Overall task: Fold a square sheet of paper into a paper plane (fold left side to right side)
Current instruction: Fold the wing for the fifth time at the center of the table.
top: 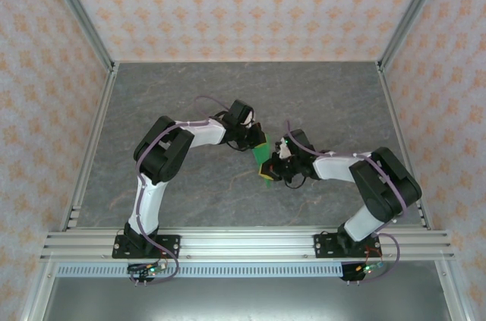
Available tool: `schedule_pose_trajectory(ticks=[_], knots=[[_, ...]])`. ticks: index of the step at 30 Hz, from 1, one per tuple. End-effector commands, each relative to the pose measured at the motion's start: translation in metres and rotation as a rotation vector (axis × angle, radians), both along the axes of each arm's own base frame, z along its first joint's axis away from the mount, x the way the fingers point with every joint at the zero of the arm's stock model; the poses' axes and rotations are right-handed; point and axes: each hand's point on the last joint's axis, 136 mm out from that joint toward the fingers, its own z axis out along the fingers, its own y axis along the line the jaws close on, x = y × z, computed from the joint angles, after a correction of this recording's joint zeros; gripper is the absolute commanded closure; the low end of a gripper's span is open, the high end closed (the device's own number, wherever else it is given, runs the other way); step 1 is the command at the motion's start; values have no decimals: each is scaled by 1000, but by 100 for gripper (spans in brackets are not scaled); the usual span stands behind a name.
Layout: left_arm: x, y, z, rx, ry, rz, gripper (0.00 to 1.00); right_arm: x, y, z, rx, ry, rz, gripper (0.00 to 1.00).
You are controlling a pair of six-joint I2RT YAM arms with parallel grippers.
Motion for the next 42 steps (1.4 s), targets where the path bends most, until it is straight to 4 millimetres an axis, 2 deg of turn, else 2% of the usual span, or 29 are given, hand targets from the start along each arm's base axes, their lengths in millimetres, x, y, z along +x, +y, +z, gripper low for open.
schedule_pose_trajectory(ticks=[1,6,24,42], knots=[[-23,29,-47,163,104,26,100,-2,0,-3,3,-5,-4,99],[-24,29,-48,165,106,26,100,-4,-2,-12,-19,9,-1,99],[-24,31,-52,183,115,30,100,-4,-3,-18,-32,21,-5,99],[-23,34,-58,201,121,38,100,-14,-5,-32,-91,50,11,99]])
